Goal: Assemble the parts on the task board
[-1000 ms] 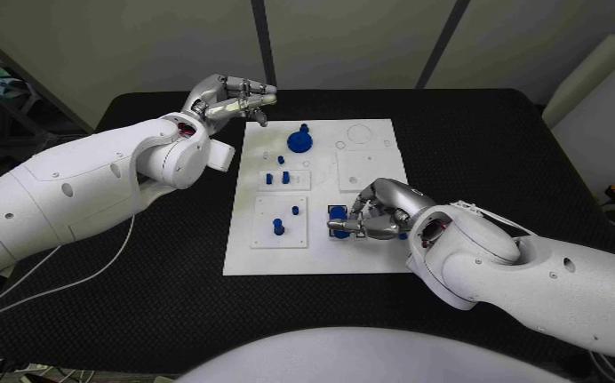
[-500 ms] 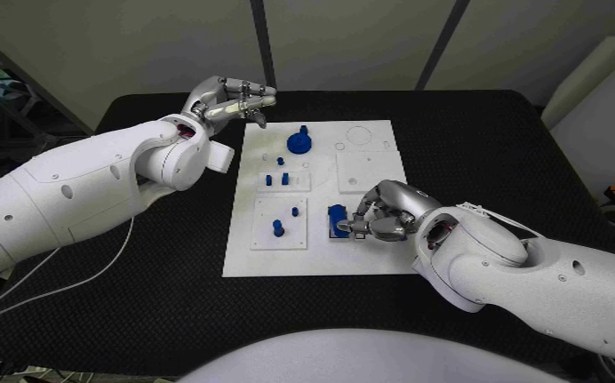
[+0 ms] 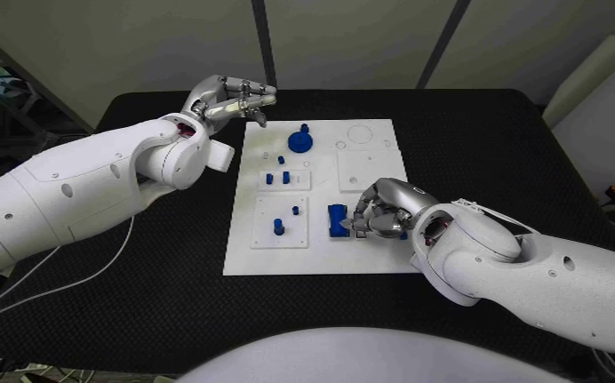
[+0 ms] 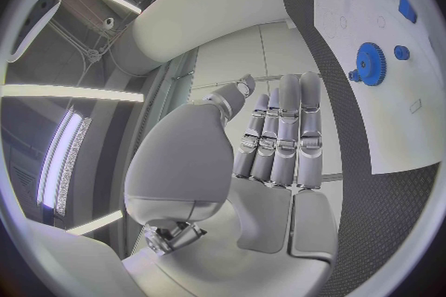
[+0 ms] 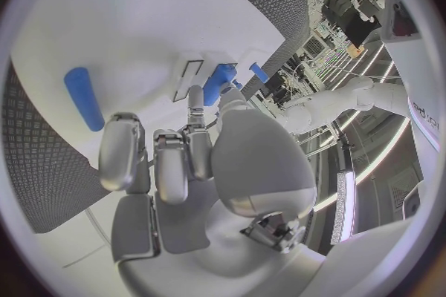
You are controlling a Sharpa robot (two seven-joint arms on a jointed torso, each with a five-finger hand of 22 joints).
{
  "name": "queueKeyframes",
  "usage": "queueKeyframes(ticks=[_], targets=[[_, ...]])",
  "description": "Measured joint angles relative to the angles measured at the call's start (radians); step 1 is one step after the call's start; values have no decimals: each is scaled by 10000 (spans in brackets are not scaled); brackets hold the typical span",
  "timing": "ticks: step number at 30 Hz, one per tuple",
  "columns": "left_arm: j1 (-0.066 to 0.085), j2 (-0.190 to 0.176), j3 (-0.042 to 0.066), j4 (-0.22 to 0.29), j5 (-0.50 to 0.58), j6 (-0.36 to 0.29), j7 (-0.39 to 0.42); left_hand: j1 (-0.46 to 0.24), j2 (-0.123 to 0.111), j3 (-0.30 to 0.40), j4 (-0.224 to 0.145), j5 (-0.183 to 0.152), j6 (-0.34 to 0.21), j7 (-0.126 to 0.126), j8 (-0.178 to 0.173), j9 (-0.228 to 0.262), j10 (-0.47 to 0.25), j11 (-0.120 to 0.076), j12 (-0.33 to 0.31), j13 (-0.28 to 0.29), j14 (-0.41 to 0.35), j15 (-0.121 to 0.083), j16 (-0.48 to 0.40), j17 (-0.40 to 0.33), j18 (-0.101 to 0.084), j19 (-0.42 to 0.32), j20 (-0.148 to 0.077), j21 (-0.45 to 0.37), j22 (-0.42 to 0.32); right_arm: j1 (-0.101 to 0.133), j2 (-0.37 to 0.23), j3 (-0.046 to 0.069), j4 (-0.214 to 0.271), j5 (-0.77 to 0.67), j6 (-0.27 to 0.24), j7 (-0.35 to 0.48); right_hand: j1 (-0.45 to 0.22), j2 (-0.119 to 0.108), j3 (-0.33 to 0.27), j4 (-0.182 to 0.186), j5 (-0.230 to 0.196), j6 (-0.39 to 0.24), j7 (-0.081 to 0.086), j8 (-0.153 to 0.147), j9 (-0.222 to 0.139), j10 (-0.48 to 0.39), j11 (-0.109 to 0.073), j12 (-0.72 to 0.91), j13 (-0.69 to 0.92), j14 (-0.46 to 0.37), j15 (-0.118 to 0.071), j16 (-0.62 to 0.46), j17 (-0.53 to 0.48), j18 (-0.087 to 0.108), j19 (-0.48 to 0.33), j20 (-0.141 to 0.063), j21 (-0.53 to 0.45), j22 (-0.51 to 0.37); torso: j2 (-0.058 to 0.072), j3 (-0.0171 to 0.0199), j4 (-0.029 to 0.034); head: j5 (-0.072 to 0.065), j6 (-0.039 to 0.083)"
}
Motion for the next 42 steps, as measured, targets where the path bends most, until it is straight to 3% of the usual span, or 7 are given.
queueKeyframes(ticks=[9,16,18,23,30,38,42], targets=[[0,-3,0,-1,0,1,-15,40,40,0,0,0,0,0,0,0,0,0,0,0,0,0,0,1,0,0,0,0,0,0,94,1,-34,-32,67,15,-211,-210,-358,225,-326,0,0,50,29,0,0,-1,-2,0,0,0,-1,0,0,0,0,-1,0,5,-8,53,-36],[0,-11,0,2,0,1,-24,40,40,0,0,0,0,0,0,0,0,0,0,0,0,0,0,1,0,0,0,0,1,-4,-245,-1,119,-53,-105,94,-208,-207,-390,258,-328,0,1,50,38,0,0,-1,-2,0,1,0,-1,-1,0,0,0,-10,-3,11,-24,50,-29],[-1,-20,0,3,0,1,-24,40,40,0,0,0,0,0,0,0,0,0,0,0,0,0,0,1,-1,0,0,0,1,-4,-487,-2,245,-55,-258,184,-82,-81,-394,254,-250,-11,11,32,34,0,1,-1,-1,0,1,0,-1,0,0,1,0,-49,-4,12,-25,35,-14],[-4,-36,0,5,0,1,-15,40,40,0,0,0,0,0,0,0,1,0,0,0,0,0,0,2,0,0,0,0,1,40,-1317,11,525,18,-581,474,418,48,-400,101,-61,-333,174,-403,-180,-34,39,-107,3,0,1,0,-1,0,-57,58,-63,-184,-24,11,-30,-56,21],[-9,-61,-2,28,0,-2,7,40,39,0,0,0,0,0,0,0,1,1,0,0,0,0,0,-8,0,0,0,0,1,94,-2420,30,697,11,-720,767,655,184,-475,39,-61,-286,253,-1035,-552,-20,167,-159,35,-3,78,0,-1,0,-93,93,-63,-147,-19,10,-68,-216,92],[-40,-49,-6,39,0,-2,18,40,39,0,0,0,0,0,0,0,1,1,0,0,0,0,0,-7,-1,0,0,0,-7,94,-2697,25,691,-232,-685,817,739,161,-651,127,26,151,187,-1228,-721,-20,167,-157,24,-3,78,0,-1,0,-92,93,-63,-73,2,43,-139,-319,130],[-68,-46,-6,40,0,0,19,40,39,0,0,0,0,0,0,0,1,1,0,0,0,0,0,-7,-1,0,0,0,-7,88,-2632,23,604,-336,-592,762,739,161,-775,228,26,291,178,-1285,-754,-20,167,-156,21,-3,78,0,-1,0,-92,93,-63,-71,6,50,-143,-340,116]])
